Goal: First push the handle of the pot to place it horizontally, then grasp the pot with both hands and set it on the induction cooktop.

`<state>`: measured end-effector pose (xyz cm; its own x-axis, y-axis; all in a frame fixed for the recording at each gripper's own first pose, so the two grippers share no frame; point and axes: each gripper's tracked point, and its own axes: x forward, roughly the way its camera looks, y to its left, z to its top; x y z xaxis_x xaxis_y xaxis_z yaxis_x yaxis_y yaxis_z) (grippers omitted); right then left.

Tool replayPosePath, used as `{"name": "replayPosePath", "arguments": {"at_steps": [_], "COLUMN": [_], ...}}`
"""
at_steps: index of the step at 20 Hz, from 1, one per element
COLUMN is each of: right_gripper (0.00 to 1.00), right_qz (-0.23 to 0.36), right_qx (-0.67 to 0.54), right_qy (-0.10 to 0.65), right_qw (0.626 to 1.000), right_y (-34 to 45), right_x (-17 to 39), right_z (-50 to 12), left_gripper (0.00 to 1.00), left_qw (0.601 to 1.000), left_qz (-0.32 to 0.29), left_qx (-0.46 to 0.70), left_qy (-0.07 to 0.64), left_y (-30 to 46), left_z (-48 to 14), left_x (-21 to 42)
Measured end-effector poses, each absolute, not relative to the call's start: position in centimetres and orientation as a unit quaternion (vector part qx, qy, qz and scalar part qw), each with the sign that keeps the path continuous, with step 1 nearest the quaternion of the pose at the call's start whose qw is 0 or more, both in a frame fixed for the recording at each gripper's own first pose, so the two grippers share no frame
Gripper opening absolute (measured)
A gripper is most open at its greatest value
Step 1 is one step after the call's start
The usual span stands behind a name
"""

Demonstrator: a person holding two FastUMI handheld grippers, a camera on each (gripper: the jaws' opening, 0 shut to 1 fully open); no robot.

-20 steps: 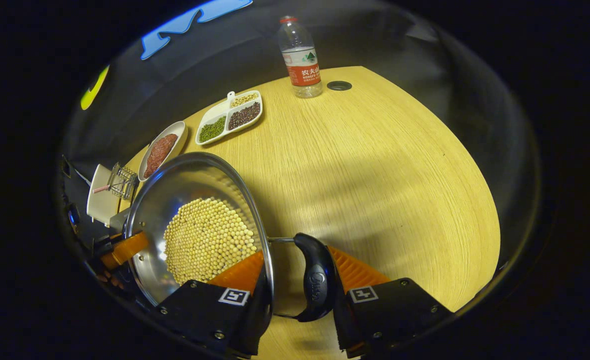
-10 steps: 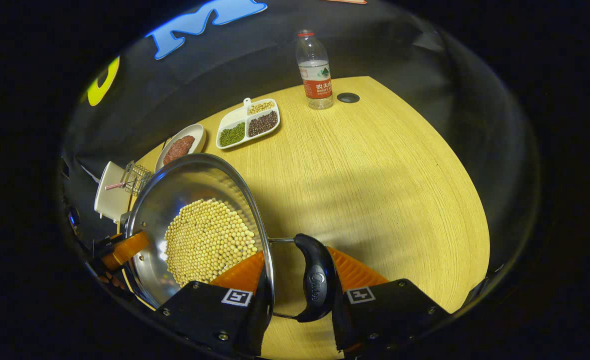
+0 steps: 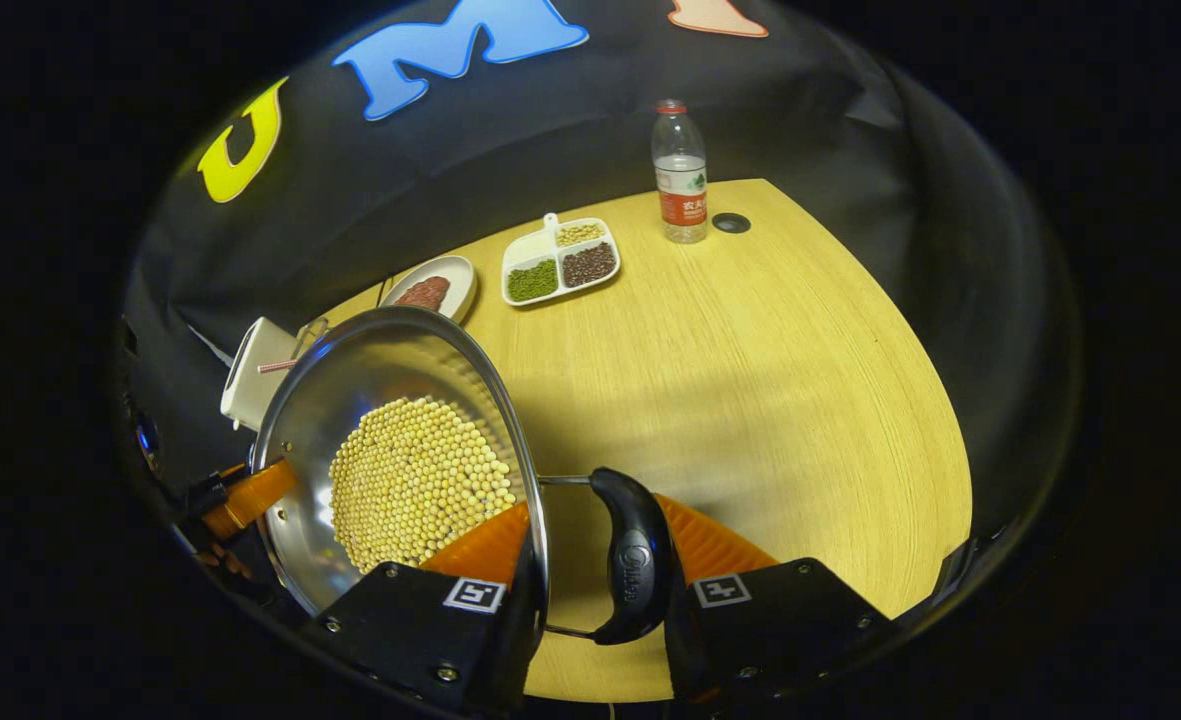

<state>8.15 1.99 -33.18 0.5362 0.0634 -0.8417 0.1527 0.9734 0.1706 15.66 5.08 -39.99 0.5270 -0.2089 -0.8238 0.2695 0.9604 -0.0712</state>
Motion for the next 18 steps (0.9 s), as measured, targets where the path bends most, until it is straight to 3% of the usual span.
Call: {"name": "replayPosePath", "arguments": {"at_steps": [18], "right_gripper": [0.54], "right_qz": [-0.001], "right_qx": [0.088], "right_qy": [0.495], "right_qw": [0.864], "right_y": [13.5], "right_x": [6.9], "right_z": [-33.8], "left_gripper": [0.58], "left_qw": [0.870], "left_qz": [-0.105], "left_qx": [0.018], "left_qy": [0.482], "left_y": [18.4], "left_z": [-38.6], "left_x": [13.4]}}
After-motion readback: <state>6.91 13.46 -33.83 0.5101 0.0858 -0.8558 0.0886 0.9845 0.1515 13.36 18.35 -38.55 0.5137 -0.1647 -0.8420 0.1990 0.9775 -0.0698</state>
